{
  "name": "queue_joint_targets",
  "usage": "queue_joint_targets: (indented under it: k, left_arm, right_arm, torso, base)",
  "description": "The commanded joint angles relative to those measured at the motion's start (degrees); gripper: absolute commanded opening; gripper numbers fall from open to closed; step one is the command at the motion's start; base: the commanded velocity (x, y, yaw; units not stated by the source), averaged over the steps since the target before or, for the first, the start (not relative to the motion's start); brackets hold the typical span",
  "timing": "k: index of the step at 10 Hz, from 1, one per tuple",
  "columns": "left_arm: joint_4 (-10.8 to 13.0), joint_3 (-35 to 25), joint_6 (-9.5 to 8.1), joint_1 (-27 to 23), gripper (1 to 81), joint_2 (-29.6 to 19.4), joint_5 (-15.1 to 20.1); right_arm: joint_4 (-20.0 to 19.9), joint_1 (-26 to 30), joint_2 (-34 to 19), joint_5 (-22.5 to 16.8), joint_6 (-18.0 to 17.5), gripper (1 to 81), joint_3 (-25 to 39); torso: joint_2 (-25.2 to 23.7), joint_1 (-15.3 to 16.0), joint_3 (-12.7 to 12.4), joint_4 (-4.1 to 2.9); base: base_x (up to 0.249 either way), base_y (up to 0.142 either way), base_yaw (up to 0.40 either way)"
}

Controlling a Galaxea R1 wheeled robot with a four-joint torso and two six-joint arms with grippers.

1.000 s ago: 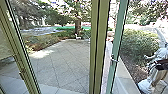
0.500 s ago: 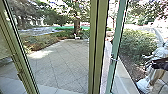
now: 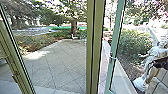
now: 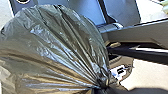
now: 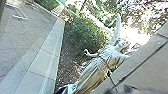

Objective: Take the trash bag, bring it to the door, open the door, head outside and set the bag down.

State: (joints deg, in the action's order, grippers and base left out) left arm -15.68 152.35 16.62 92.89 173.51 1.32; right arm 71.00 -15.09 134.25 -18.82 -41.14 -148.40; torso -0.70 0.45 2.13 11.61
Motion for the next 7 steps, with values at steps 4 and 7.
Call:
queue_joint_targets:
  k: [4, 7]
  left_arm:
    - [-0.8, -0.3, 0.17, -1.5, 1.0, 0.2, 4.0]
    - [-0.8, -0.4, 0.35, -1.4, 1.0, 0.1, 4.0]
  right_arm:
    - [3.2, 8.5, -7.9, -5.8, 0.2, 81.1, -7.1]
    - [1.9, 6.7, -11.3, -3.9, 0.1, 81.1, -8.0]
  torso:
    - [0.0, 0.0, 0.0, 0.00]
    - [0.0, 0.0, 0.0, 0.00]
  base:
    - [0.000, 0.000, 0.000]
    - [0.000, 0.000, 0.000]
